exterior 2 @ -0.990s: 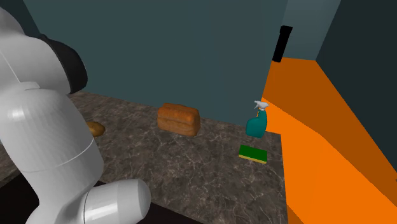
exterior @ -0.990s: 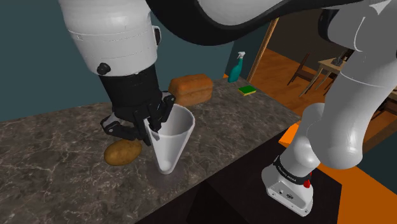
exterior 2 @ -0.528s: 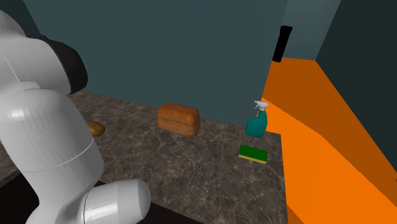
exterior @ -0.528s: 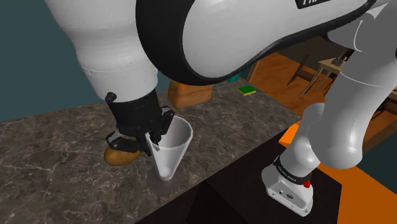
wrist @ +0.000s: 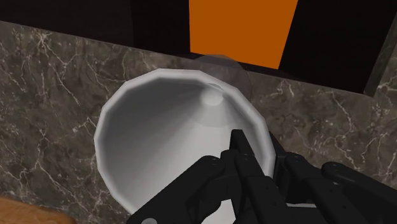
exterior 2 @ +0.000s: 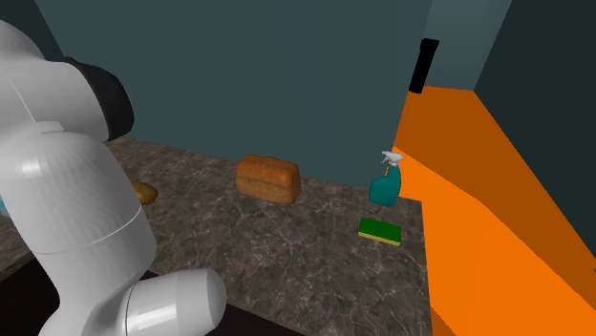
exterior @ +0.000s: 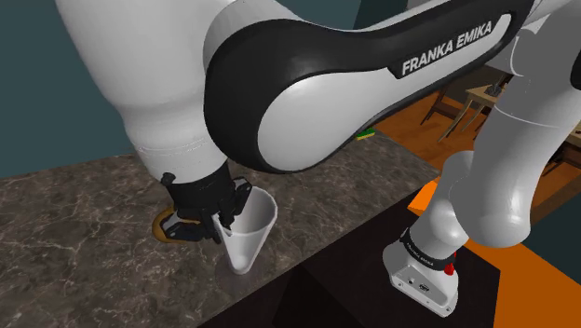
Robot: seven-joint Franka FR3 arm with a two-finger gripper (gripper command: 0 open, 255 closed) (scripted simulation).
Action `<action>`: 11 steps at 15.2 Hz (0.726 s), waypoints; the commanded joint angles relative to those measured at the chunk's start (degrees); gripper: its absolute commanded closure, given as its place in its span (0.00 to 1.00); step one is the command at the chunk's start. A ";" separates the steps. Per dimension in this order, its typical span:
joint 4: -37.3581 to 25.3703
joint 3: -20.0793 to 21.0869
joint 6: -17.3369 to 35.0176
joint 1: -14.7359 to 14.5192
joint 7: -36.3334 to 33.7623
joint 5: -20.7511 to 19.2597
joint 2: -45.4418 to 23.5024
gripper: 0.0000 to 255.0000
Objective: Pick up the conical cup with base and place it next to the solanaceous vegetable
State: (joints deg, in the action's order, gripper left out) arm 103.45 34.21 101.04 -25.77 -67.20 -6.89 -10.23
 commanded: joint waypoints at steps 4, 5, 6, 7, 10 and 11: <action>2.79 -0.16 3.75 -0.13 -0.62 -0.75 -1.14 1.00; 2.80 -0.16 3.76 -0.13 -0.62 -0.75 -1.13 1.00; 2.79 -0.16 3.76 -0.13 -0.62 -0.75 -1.14 1.00; 2.79 -0.16 3.75 -0.13 -0.62 -0.75 -1.14 1.00; 2.79 -0.17 3.75 -0.13 -0.62 -0.75 -1.14 1.00; 2.79 -0.17 3.75 -0.13 -0.62 -0.75 -1.14 1.00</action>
State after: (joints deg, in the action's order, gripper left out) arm 106.25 34.04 104.79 -25.90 -67.82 -7.64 -11.39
